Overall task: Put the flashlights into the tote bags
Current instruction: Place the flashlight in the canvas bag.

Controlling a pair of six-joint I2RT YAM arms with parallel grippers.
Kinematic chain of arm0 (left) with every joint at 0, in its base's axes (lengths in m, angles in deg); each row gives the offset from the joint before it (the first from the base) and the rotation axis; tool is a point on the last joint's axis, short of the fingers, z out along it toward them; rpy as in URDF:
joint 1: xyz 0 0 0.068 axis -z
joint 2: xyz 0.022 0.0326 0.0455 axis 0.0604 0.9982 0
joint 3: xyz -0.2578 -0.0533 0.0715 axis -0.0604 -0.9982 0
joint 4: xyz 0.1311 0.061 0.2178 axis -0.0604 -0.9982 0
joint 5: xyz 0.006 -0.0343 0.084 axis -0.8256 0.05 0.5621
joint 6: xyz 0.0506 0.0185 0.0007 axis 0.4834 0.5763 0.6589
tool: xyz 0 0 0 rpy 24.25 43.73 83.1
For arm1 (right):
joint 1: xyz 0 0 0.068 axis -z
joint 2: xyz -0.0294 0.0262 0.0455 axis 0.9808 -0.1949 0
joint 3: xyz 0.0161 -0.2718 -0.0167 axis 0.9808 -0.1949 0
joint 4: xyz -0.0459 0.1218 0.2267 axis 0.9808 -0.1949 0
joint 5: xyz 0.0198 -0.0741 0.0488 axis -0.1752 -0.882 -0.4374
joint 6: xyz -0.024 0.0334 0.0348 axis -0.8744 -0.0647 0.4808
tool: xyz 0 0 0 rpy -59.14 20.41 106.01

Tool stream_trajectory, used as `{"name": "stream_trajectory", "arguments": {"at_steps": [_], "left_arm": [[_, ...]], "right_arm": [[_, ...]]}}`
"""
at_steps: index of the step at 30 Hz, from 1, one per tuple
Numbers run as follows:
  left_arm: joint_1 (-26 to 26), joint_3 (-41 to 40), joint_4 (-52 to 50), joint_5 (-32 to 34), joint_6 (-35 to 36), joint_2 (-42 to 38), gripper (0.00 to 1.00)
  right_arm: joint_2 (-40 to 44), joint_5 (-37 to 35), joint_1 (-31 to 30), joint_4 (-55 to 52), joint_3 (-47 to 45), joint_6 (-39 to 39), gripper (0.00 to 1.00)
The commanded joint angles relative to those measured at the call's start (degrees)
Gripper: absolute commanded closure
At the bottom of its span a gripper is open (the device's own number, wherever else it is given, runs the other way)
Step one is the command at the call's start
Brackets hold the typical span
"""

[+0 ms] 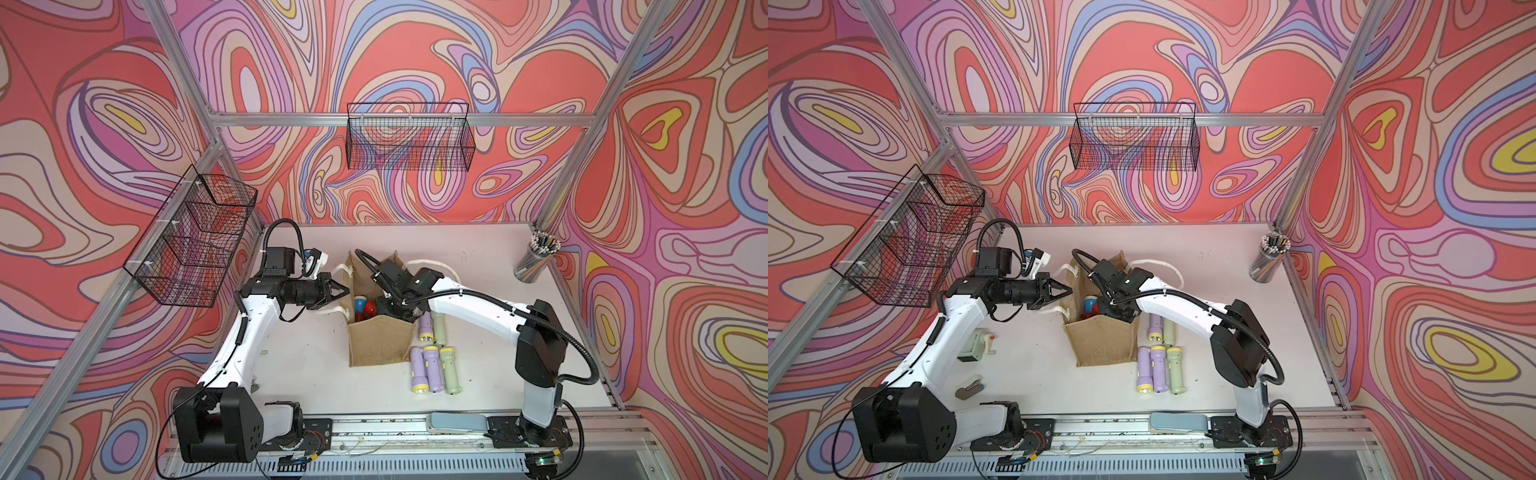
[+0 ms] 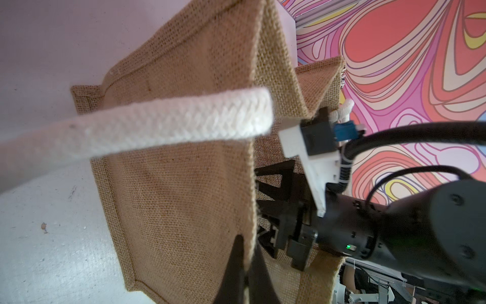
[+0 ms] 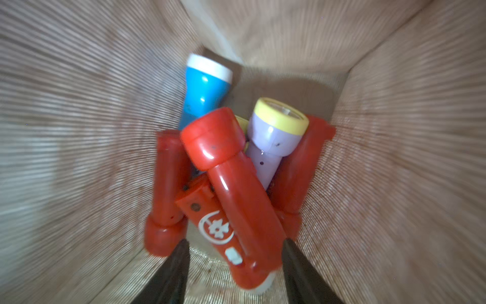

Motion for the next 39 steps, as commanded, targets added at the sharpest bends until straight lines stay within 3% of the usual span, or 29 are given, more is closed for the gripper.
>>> {"name": "stream_trajectory", "arguments": {"at_steps": [1,10,15,20,25,28,33,39], "left_arm": [[0.0,-0.31,0.37,-0.09,0.49,-0.83,0.98],[0.04,-0.23,0.5,-0.16,0.34,-0.9,0.98],[0.03,-0.18,0.36,0.04,0.4,-0.93,0.98],[-0.01,-0.19,0.24,0.47,0.49,-1.01,0.98],[0.01,0.1,0.22,0.61,0.48,-0.95,0.98],[0.03,0.25,0.29,0.48,0.33,-0.8,0.98],[0.02,0.25,0.46,0.22,0.05,-0.66,0.97],[0.03,0.17,0.58,0.13,0.08,-0.66,0.97]], "right_arm": [[5.8,-3.75,-0.04,0.66,1.7,-1.36,0.41],[24.38,-13.63,-0.04,10.22,-8.45,-1.42,0.44],[31.11,-19.96,-0.03,8.37,-11.73,0.84,0.45],[36.67,-28.35,-0.04,-1.38,-15.29,10.0,0.47],[41.92,-32.81,0.05,-16.21,-21.16,25.62,0.48],[46.52,-32.1,0.03,-18.45,-28.05,32.61,0.48],[52.68,-26.92,-0.02,-14.75,-39.92,36.91,0.48],[50.29,-15.44,0.04,-7.41,-49.94,37.2,0.45]]}}
